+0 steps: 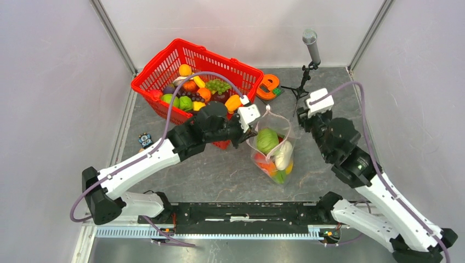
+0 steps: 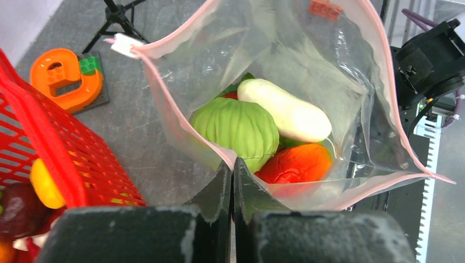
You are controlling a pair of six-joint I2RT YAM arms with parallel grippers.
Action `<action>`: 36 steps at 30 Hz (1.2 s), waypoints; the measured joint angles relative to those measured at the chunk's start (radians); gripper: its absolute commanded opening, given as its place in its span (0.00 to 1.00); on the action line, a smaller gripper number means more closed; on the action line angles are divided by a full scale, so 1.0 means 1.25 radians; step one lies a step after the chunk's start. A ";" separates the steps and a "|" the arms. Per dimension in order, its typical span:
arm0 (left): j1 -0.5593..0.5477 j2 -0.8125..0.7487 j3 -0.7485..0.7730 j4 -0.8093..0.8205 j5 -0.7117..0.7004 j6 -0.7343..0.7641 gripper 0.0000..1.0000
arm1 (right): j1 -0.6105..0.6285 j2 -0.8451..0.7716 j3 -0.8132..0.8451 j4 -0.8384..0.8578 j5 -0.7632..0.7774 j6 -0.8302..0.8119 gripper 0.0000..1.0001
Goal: Place the food in the zip-top bag and seal the zipper
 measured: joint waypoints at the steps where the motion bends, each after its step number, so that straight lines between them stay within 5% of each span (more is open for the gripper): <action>1: 0.008 0.000 0.013 -0.012 0.009 0.009 0.02 | -0.040 0.016 0.011 -0.013 -0.023 0.003 0.55; 6: 0.034 0.000 0.046 -0.024 0.047 0.048 0.02 | -0.346 0.101 0.055 -0.011 -0.259 0.052 0.62; 9: 0.055 0.002 0.065 -0.060 0.099 0.078 0.02 | -0.559 0.150 0.040 0.022 -0.521 0.085 0.64; 13: 0.091 0.023 0.101 -0.096 0.166 0.119 0.02 | -0.731 0.142 -0.157 0.307 -0.850 0.196 0.72; 16: 0.114 0.049 0.128 -0.126 0.223 0.158 0.02 | -0.753 0.182 -0.287 0.536 -1.119 0.320 0.74; 21: 0.124 0.103 0.198 -0.179 0.330 0.221 0.02 | -0.750 0.222 -0.318 0.798 -1.351 0.428 0.78; 29: 0.124 0.239 0.394 -0.312 0.489 0.329 0.02 | -0.742 0.209 -0.373 1.058 -1.498 0.453 0.79; 36: 0.124 0.282 0.457 -0.372 0.522 0.376 0.02 | -0.716 0.242 -0.402 1.315 -1.542 0.723 0.72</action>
